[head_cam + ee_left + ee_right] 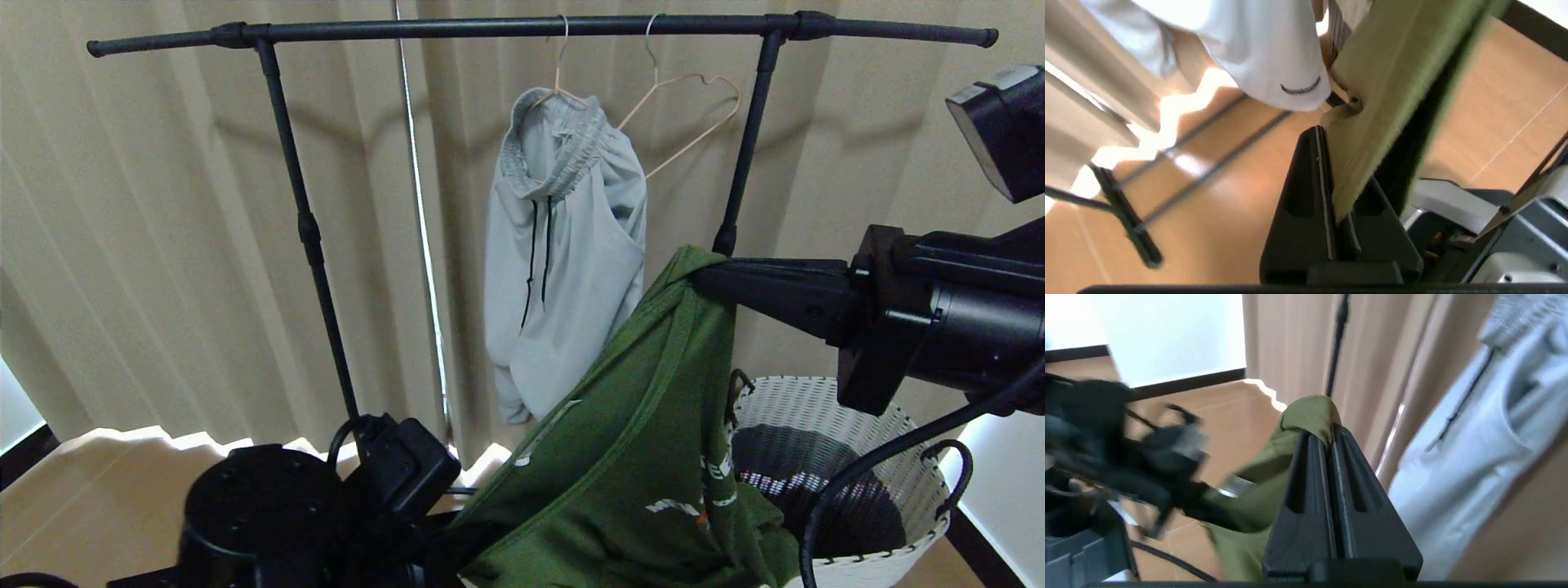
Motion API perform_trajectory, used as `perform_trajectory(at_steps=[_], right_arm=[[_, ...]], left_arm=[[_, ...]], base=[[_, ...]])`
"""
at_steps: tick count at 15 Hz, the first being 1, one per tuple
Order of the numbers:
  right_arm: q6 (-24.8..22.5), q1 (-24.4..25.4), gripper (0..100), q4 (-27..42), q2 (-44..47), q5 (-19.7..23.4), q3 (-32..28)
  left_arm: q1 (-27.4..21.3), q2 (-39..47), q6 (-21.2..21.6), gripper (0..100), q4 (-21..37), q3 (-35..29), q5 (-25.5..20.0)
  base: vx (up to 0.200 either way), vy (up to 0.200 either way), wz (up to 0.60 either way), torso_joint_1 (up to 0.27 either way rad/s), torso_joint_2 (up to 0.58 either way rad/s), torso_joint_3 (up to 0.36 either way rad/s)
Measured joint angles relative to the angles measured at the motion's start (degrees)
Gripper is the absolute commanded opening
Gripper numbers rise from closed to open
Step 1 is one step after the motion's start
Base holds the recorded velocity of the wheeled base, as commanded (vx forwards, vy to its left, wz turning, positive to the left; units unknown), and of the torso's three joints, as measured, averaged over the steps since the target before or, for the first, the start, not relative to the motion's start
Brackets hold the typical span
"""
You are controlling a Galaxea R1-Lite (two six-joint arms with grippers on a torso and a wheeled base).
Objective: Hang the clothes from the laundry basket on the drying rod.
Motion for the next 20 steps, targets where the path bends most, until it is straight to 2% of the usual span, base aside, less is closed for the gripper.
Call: perform_trajectory(at_steps=[1, 3, 6, 9, 11, 16, 20], right_arm=[[0.5, -0.2, 0, -0.2, 0.0, 0.0, 0.4], [1.1, -0.4, 0, -3.4, 0.0, 0.0, 1.6], [2.4, -0.5, 0, -6.8, -0.6, 0.0, 2.7], [3.1, -1.1, 0, -7.0, -2.4, -0.2, 2.5], [3.0, -3.0, 0, -7.0, -3.3, -0.2, 2.5], [3.0, -8.7, 0, -7.0, -1.8, -0.3, 2.9], [3.0, -9.5, 0, -14.1, 1.7, -0.4, 3.3]], left_arm=[[0.4, -2.5, 1.7, 0, 0.7, 0.1, 0.1], [3.4, -7.7, 4.2, 0, 6.4, -3.2, 0.1], [8.9, -14.0, 5.1, 0, 20.8, -17.6, 0.0], [14.2, -15.8, 5.5, 0, 26.3, -31.9, 0.0], [16.6, -14.5, 5.7, 0, 29.6, -38.5, 0.0], [16.8, -9.4, 5.4, 0, 30.4, -40.8, 0.2], [15.1, -8.0, 5.4, 0, 30.4, -39.5, 0.2]], base=[[0.0, 0.0, 0.0, 0.0, 0.0, 0.0], [0.0, 0.0, 0.0, 0.0, 0.0, 0.0], [0.0, 0.0, 0.0, 0.0, 0.0, 0.0], [0.0, 0.0, 0.0, 0.0, 0.0, 0.0], [0.0, 0.0, 0.0, 0.0, 0.0, 0.0], [0.0, 0.0, 0.0, 0.0, 0.0, 0.0], [0.0, 0.0, 0.0, 0.0, 0.0, 0.0]])
